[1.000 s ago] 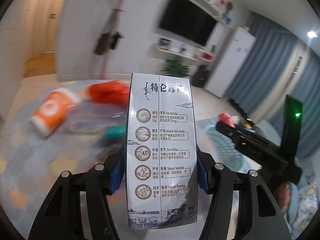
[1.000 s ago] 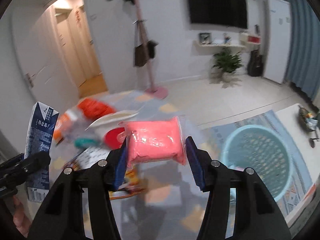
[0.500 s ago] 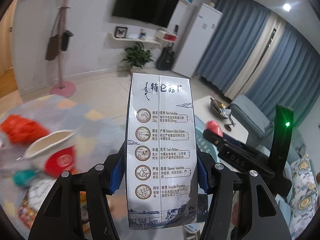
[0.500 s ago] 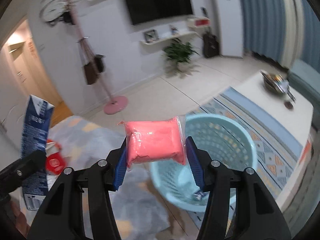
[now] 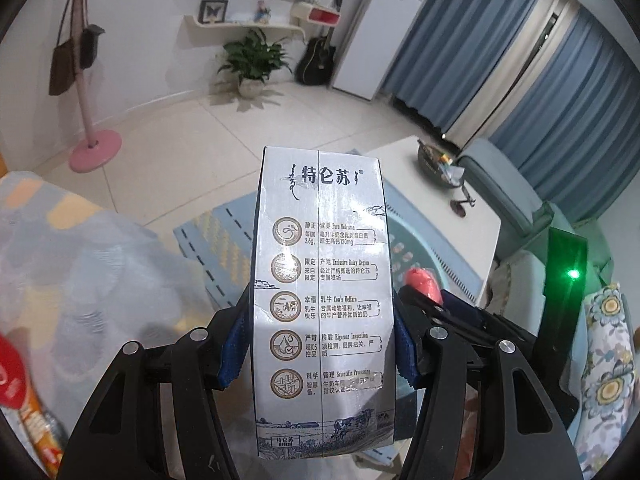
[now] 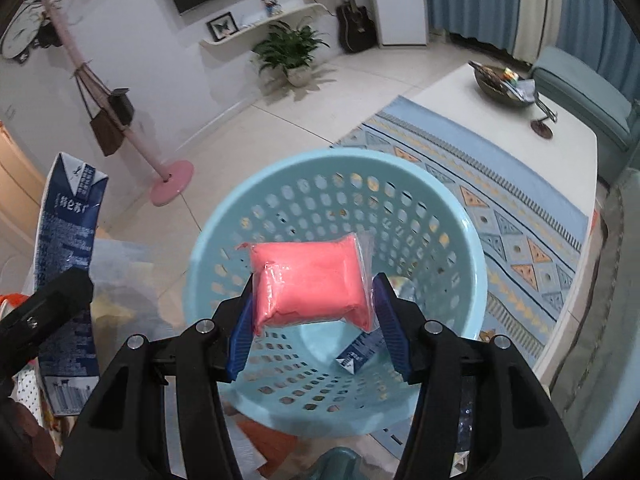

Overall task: Collect trash
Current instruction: 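Carry carton and pink packet to the basket and open both tools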

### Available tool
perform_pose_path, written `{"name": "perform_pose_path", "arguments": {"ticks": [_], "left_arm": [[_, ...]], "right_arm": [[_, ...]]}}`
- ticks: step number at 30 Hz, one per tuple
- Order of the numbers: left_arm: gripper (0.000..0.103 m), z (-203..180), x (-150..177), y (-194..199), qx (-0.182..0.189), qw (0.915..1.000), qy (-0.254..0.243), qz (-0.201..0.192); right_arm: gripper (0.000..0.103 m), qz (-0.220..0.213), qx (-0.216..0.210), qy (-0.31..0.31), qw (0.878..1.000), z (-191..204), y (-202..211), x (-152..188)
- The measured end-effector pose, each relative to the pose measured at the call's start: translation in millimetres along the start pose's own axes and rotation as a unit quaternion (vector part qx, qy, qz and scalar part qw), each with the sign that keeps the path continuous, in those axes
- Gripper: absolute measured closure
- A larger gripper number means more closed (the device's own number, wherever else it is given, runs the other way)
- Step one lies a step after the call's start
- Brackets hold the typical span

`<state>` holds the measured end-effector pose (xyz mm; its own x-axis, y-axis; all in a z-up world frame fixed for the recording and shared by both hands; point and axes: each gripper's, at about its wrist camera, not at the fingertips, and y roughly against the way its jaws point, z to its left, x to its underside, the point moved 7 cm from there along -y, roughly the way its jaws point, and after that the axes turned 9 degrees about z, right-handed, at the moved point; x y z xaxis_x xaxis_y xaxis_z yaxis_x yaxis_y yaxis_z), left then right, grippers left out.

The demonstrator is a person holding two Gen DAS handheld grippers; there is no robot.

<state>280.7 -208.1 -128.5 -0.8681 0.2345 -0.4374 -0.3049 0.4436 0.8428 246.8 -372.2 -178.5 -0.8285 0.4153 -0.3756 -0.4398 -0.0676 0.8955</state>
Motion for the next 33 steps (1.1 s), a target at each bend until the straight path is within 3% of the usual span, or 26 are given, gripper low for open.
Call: {"name": "perform_pose_path", "arguments": {"ticks": [3, 5, 8, 11, 18, 24, 33], "left_arm": [[0.042, 0.5, -1.0, -10.6, -0.006, 0.9999, -0.002, 0.010], [0.030, 1.5, -0.6, -9.2, -0.008, 0.9999, -0.003, 0.006], [0.024, -3.7, 0.8, -2.2, -0.011, 0.9999, -0.007, -0.005], [0.024, -3.7, 1.6, 10.1, -0.015, 0.9997, -0.012, -0.018], [0.022, 0.5, 9.4, 47.9, -0.007, 0.9986, -0.003, -0.052], [0.022, 9.1, 27.3, 95.7, -0.004, 0.9954, 0.009, -0.095], [0.022, 49.2, 66.5, 174.9, -0.002, 0.9861, 0.056, -0.157]], "right_arm": [[0.048, 0.007, 0.001, -0.013, 1.000, -9.8, -6.6, -1.5], [0.045, 0.011, -0.005, -0.020, 1.000, -14.2, -8.1, -1.4], [0.041, 0.008, -0.007, -0.026, 1.000, -17.7, -5.3, -1.3], [0.036, 0.002, -0.005, -0.026, 1.000, -16.9, 0.0, -1.9], [0.036, -0.018, -0.015, -0.010, 1.000, 1.9, 25.2, 2.5], [0.036, -0.049, -0.030, 0.029, 0.998, 39.3, 62.1, 11.8], [0.036, -0.091, -0.073, 0.140, 0.983, 137.2, 119.4, 44.1]]}}
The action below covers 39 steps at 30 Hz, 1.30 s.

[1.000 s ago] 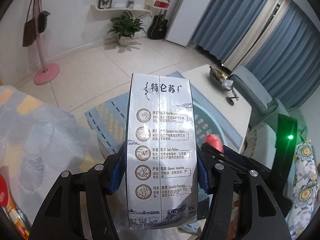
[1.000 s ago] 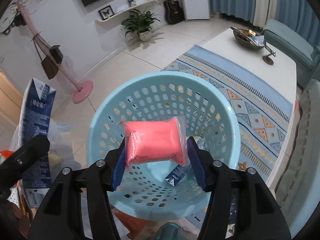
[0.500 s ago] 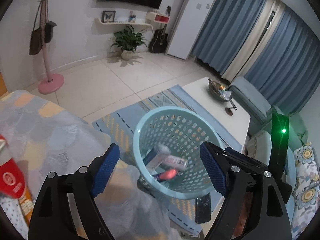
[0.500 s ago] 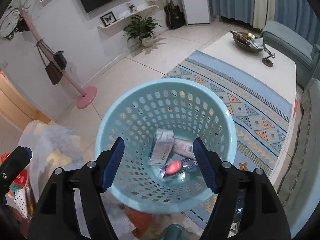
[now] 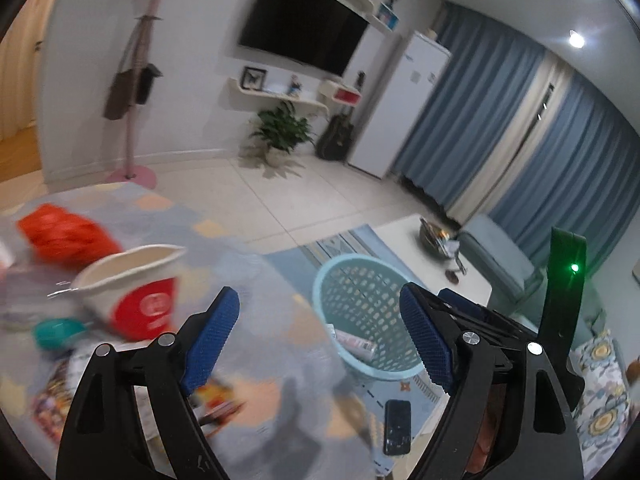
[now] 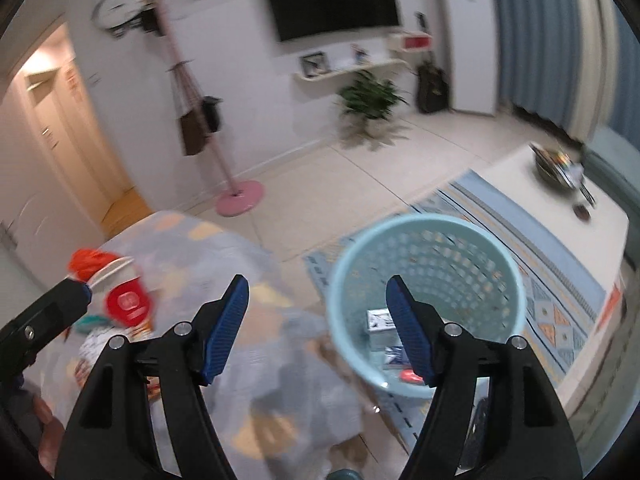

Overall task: Collect trash
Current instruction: 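Carry carton and pink packet to the basket and open both tools, then grasp the card box with the left tool while the right tool grasps the dotted paper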

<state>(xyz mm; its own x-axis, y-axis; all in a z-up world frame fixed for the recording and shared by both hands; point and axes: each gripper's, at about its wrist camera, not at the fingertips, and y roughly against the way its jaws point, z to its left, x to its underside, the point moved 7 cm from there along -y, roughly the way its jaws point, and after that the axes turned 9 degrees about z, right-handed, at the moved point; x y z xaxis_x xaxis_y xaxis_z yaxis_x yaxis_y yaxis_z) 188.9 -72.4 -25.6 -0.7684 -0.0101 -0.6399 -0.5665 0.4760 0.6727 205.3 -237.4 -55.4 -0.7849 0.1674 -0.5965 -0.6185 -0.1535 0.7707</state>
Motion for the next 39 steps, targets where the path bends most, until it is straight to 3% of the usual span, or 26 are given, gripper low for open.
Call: {"name": "perform_pose_path", "arguments": {"ticks": [6, 11, 16, 18, 21, 31, 35, 39], "left_arm": [[0.022, 51.6, 18.4, 52.9, -0.050, 0.9980, 0.026, -0.027], [0.022, 103.9, 41.6, 82.9, -0.094, 0.9937, 0.056, -0.027], [0.022, 153.7, 74.6, 87.5, -0.109, 0.9917, 0.066, 0.018], [0.017, 161.9, 84.6, 78.1, -0.107, 0.9919, 0.052, 0.045], [0.017, 173.8, 97.1, 66.5, -0.138, 0.9877, 0.031, 0.068], [0.021, 191.3, 96.9, 33.8, -0.147, 0.9820, 0.017, 0.118], [0.026, 190.6, 92.5, 30.2, -0.169, 0.9787, 0.003, 0.117], [0.032, 189.5, 95.0, 36.5, -0.164, 0.9801, 0.008, 0.111]], "right_arm": [[0.036, 0.000, -0.033, 0.079, 0.996, 72.9, 8.3, 13.6], [0.036, 0.018, -0.062, 0.128, 0.990, 121.7, 1.7, 31.3], [0.036, 0.038, -0.079, 0.167, 0.982, 161.0, -8.7, 49.2], [0.036, 0.053, -0.093, 0.174, 0.979, 175.4, -16.8, 54.5], [0.036, 0.074, -0.109, 0.173, 0.976, 186.9, -25.7, 61.5], [0.036, 0.117, -0.133, 0.168, 0.970, 200.3, -46.3, 74.9], [0.036, 0.131, -0.140, 0.163, 0.968, 200.6, -54.0, 78.5], [0.036, 0.135, -0.140, 0.165, 0.967, 205.1, -59.3, 79.2]]}}
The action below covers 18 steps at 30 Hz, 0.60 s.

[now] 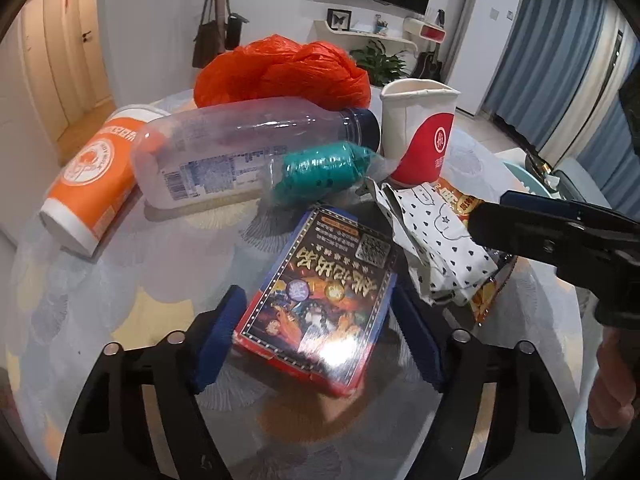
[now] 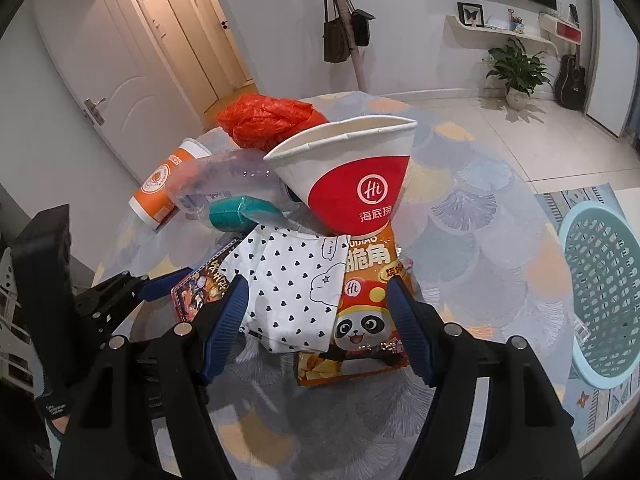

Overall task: Collect trash
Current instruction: 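Grasp the card box with the left tool while the right tool grasps the dotted paper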

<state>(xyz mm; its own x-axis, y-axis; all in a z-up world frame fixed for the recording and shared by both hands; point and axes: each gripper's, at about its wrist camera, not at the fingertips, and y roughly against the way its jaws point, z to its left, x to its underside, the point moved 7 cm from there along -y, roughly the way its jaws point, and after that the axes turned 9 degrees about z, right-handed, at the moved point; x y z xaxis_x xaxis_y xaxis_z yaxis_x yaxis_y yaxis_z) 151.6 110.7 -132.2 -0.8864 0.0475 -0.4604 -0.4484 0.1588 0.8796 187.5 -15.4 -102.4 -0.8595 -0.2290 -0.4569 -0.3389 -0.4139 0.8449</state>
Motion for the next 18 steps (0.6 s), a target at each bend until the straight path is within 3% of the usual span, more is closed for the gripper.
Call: {"name": "perform_pose_path", "arguments": {"ticks": [3, 12, 15, 17, 18], "left_arm": [[0.036, 6.9, 10.2, 9.4, 0.020, 0.9994, 0.028, -0.006], [0.038, 46.3, 33.6, 44.1, 0.010, 0.9943, 0.097, -0.043], [0.038, 49.6, 34.5, 48.8, 0.007, 0.9936, 0.103, -0.046], [0.038, 44.9, 32.5, 49.2, 0.010, 0.9935, 0.103, -0.047], [0.038, 43.1, 32.4, 49.7, 0.010, 0.9936, 0.102, -0.048]], "right_arm": [[0.036, 0.005, 0.000, 0.002, 1.000, 3.6, -6.4, 0.0], [0.036, 0.018, 0.021, 0.008, 1.000, 9.1, -32.4, 0.5], [0.053, 0.021, 0.035, 0.021, 0.999, 14.5, -39.2, 1.3], [0.070, 0.021, 0.046, 0.029, 0.998, 16.5, -41.1, 2.7], [0.072, 0.019, 0.047, 0.031, 0.998, 17.4, -40.6, 3.2]]}}
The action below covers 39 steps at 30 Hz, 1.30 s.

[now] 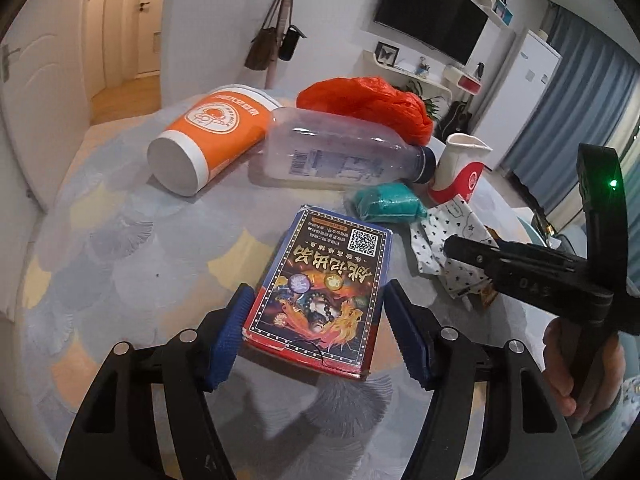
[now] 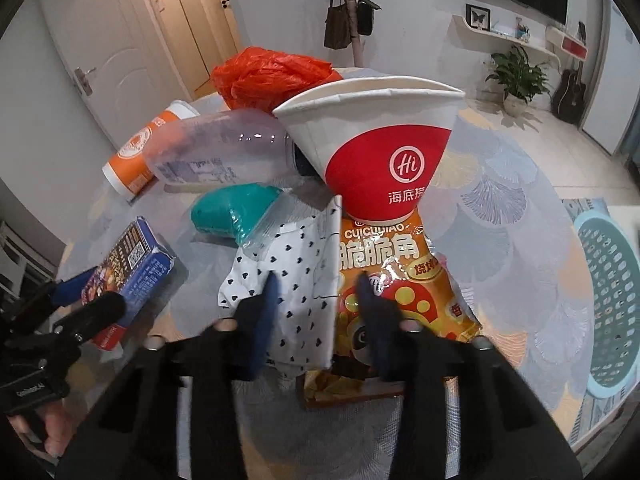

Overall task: Collect trash
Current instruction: 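Grasp the card box with the left tool while the right tool grasps the dotted paper, then carry card box and dotted paper to the basket and release both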

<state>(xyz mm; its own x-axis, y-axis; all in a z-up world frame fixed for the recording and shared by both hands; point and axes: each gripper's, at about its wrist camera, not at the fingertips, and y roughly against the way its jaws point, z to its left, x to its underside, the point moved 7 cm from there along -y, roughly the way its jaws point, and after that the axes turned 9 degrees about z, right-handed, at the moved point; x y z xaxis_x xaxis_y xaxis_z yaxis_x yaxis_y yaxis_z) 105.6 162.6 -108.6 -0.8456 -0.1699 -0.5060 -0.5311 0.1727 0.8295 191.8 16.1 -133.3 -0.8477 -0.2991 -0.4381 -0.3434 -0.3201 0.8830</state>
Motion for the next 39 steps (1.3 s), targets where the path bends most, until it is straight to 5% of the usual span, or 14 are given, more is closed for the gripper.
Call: {"name": "perform_pose_path", "arguments": {"ticks": [2, 7, 22, 39], "left_arm": [[0.038, -4.1, -0.9, -0.3, 0.002, 1.0000, -0.003, -0.001], [0.038, -13.0, -2.6, 6.9, 0.003, 0.9999, -0.010, -0.012], [0.038, -70.5, -30.8, 31.9, 0.021, 0.9967, -0.053, -0.058], [0.038, -236.5, -79.8, -6.0, 0.076, 0.9818, -0.164, -0.060]], "right_arm": [[0.086, -0.007, 0.002, 0.005, 1.000, -0.1, 3.4, 1.0], [0.100, -0.038, 0.024, 0.022, 0.999, -0.5, 25.2, 3.4], [0.101, -0.130, 0.061, 0.017, 0.989, -30.0, 108.6, 2.2], [0.101, -0.187, 0.125, -0.144, 0.964, -201.6, 173.6, 9.5]]}}
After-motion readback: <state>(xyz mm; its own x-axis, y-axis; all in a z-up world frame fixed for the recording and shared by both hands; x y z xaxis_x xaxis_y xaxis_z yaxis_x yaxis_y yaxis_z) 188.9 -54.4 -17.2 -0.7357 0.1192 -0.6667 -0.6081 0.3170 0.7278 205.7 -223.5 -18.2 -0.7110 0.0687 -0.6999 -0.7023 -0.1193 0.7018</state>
